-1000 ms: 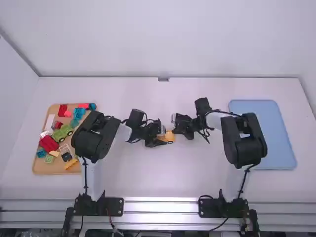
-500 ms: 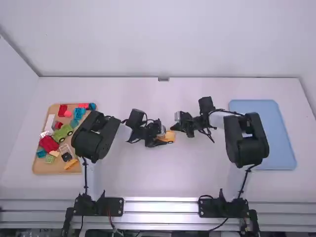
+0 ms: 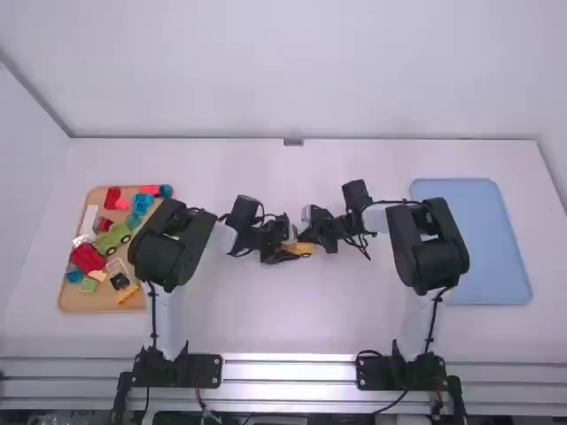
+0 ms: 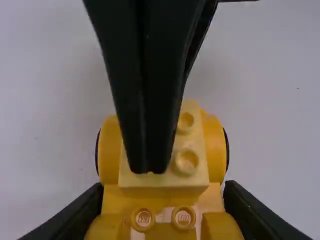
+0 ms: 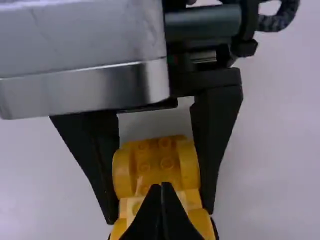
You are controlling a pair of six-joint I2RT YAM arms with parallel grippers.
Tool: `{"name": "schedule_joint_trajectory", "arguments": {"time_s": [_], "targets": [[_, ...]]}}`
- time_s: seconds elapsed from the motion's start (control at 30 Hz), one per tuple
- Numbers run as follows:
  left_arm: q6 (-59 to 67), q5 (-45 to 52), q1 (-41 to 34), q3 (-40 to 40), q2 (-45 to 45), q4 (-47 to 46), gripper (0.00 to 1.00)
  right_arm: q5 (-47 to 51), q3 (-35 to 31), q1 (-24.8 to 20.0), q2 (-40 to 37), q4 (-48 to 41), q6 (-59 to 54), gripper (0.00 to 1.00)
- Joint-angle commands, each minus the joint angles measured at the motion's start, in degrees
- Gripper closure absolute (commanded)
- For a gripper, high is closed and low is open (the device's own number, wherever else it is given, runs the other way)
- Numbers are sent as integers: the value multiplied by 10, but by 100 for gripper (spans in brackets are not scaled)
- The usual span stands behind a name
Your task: Assemble lego blocks to make yellow taxi
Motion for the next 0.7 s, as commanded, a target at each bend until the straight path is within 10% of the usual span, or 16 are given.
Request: {"name": "schedule_joint_trajectory", "arguments": {"time_s": [0.0, 0.37, 0.67], "targets": [[0, -71, 2, -18, 24, -20, 68, 49, -20, -6, 28, -15, 8, 100], [0, -69, 2, 4, 24, -54, 69, 62, -96, -17, 51, 97, 53, 100], [11, -71, 2, 3, 24, -62, 70, -30, 14, -33, -5, -71, -101, 100]]}}
